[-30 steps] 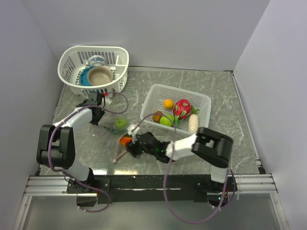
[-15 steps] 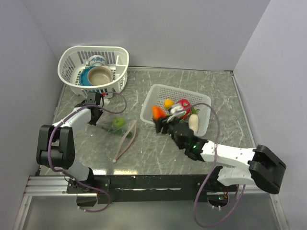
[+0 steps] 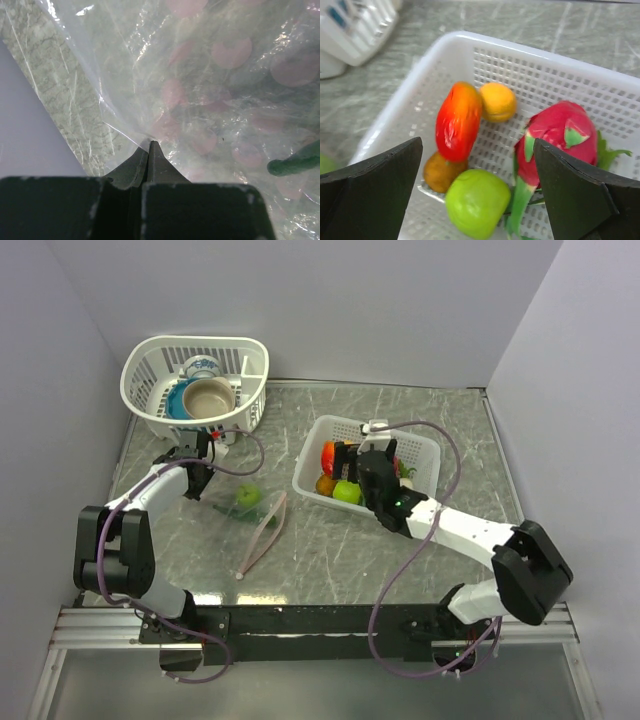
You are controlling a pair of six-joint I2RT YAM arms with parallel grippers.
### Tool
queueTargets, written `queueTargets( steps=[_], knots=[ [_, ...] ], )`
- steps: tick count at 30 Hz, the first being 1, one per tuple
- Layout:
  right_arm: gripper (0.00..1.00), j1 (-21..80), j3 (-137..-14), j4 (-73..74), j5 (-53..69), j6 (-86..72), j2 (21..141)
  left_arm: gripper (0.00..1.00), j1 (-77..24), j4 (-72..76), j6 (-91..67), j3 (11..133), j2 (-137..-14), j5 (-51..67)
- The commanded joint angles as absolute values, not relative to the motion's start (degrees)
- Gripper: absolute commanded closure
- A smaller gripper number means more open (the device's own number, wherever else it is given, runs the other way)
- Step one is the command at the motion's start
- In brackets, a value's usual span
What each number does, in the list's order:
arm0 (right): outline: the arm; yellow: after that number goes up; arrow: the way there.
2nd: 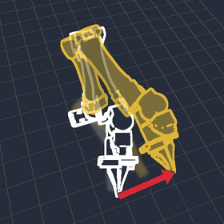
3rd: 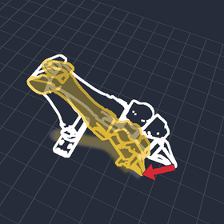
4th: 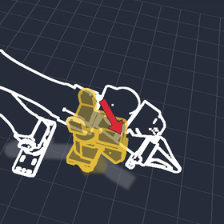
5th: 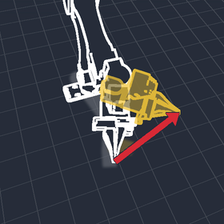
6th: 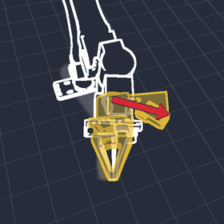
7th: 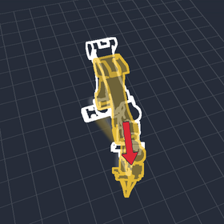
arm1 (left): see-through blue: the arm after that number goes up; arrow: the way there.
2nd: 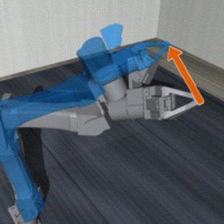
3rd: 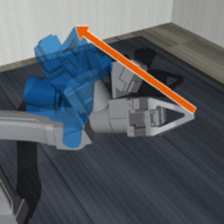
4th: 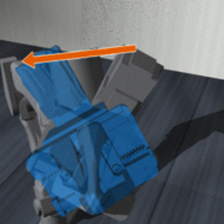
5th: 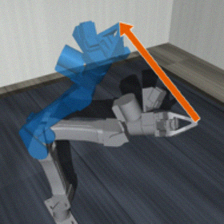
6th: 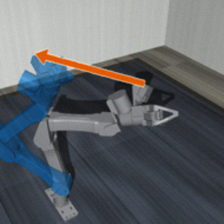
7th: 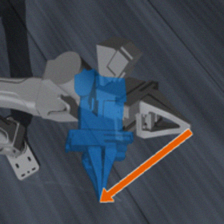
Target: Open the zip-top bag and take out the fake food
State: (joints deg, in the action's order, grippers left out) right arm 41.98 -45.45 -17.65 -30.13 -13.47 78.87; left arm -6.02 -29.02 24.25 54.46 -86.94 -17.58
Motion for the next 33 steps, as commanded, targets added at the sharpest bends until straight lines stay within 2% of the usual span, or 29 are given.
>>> queueTargets(
  steps=[1,4,6,7,8,9,11,12,14,17,20,21,23,24,26,29,33],
  knots=[
    [0.0,43.3,-44.6,-22.4,-17.2,-21.3,71.7,0.99,-6.2,-29.3,23.6,56.4,-85.3,-16.1],
    [0.0,44.4,-46.8,-20.2,-2.0,-14.2,74.0,0.99,-6.2,-29.2,23.7,56.3,-85.3,-15.9],
    [0.0,49.2,-46.2,-19.2,-7.5,-7.3,76.2,0.99,-6.2,-28.9,23.6,56.1,-85.2,-15.8],
    [0.02,56.6,-45.0,-20.9,-16.5,-4.1,76.7,0.99,-6.2,-28.7,23.6,55.9,-85.2,-15.8],
    [0.07,59.5,-43.3,-24.5,-19.3,1.1,78.5,0.99,-6.2,-28.4,23.8,55.9,-85.3,-16.0],
    [0.25,61.9,-43.1,-25.2,-20.5,1.7,79.6,0.99,-6.2,-28.3,23.7,55.6,-85.3,-16.0],
    [0.49,65.6,-43.6,-25.8,-20.3,1.0,83.6,0.99,-6.2,-28.0,23.8,55.5,-85.8,-16.3],
    [0.65,66.1,-43.8,-26.2,-20.1,0.4,85.0,0.99,-6.2,-28.0,23.8,55.6,-86.0,-16.4],
    [0.73,67.2,-43.9,-27.5,-17.2,-1.3,88.7,0.99,-6.2,-28.0,23.7,55.9,-86.1,-16.3],
    [0.72,68.2,-44.1,-31.0,-14.7,-1.8,92.8,0.99,-6.2,-28.3,23.6,56.2,-86.0,-16.3],
    [0.66,68.4,-46.4,-32.4,-12.9,-1.1,97.2,0.99,-6.2,-28.2,23.9,56.2,-86.0,-16.6],
    [0.59,68.4,-47.2,-32.4,-12.1,-0.8,98.3,0.99,-6.2,-28.2,23.9,56.2,-86.0,-16.6],
    [0.54,68.4,-49.4,-32.6,-11.6,-0.4,101.3,0.99,-6.2,-28.5,23.7,56.5,-86.0,-16.3],
    [0.45,68.3,-50.0,-32.8,-11.5,-0.4,102.3,0.99,-6.2,-28.5,23.7,56.5,-86.0,-16.3],
    [0.34,67.9,-51.9,-33.7,-10.7,-0.5,104.7,0.99,-6.2,-28.7,23.6,56.7,-86.0,-16.2],
    [0.25,67.2,-54.4,-33.2,-10.4,1.2,107.0,0.99,-6.2,-28.5,23.9,56.3,-86.0,-16.3],
    [0.2,67.0,-56.4,-33.0,-11.3,1.8,108.5,0.99,-6.2,-28.0,24.4,55.7,-85.7,-16.5]
  ],
)
